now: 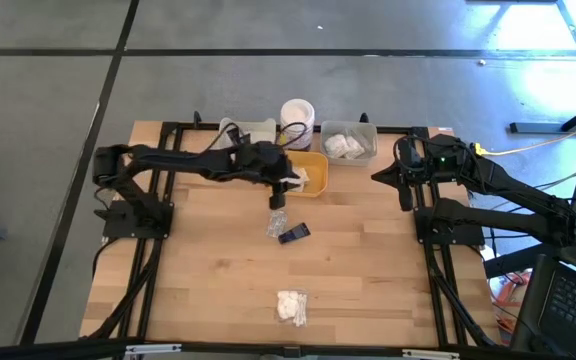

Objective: Pick & Place Travel size toiletries
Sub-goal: Put the white cotton pack into the gray bin

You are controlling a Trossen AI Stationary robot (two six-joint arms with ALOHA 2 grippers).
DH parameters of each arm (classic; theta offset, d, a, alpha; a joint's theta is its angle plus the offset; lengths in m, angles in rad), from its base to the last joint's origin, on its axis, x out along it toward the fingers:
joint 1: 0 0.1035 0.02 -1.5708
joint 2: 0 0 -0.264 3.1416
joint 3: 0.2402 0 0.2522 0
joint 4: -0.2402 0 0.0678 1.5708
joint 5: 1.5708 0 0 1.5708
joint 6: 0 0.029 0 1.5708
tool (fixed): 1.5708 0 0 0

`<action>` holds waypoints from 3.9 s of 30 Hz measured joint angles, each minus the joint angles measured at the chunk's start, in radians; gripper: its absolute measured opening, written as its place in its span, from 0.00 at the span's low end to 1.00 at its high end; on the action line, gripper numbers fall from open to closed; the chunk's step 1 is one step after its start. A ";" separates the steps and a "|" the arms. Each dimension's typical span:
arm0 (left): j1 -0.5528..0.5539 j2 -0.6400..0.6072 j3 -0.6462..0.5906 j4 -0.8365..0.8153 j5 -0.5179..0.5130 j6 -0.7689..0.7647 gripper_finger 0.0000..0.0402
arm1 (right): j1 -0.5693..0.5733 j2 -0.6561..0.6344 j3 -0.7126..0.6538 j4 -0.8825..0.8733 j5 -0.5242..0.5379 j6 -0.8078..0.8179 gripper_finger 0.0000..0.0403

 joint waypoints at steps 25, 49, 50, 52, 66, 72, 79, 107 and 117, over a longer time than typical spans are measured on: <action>-0.186 -0.789 -0.543 0.133 -0.051 -0.146 0.21 | 0.000 0.001 0.000 0.066 0.010 -0.002 0.03; -0.266 -1.279 -0.827 0.059 -0.157 -0.085 0.21 | 0.259 0.316 0.000 0.684 -0.079 -0.059 0.01; -0.266 -1.284 -0.831 0.055 -0.157 -0.085 0.21 | 0.285 0.324 0.000 0.707 -0.079 -0.075 0.01; -0.266 -1.286 -0.836 0.057 -0.157 -0.085 0.21 | 0.337 0.347 0.000 0.757 -0.079 -0.100 0.02; -0.266 -1.286 -0.836 0.058 -0.156 -0.085 0.21 | 0.701 0.604 0.208 0.567 0.272 -0.358 0.05; -0.266 -1.286 -0.836 0.058 -0.156 -0.085 0.22 | 0.771 0.718 0.299 0.421 0.428 -0.334 0.13; -0.266 -1.285 -0.836 0.058 -0.156 -0.085 0.21 | 0.835 0.823 0.307 0.416 0.419 -0.307 0.23; -0.266 -1.285 -0.836 0.058 -0.156 -0.085 0.21 | 0.949 1.291 0.307 0.625 0.416 -0.166 0.57; -0.266 -1.285 -0.835 0.058 -0.155 -0.085 0.21 | 0.934 1.364 0.307 0.666 0.422 -0.159 0.53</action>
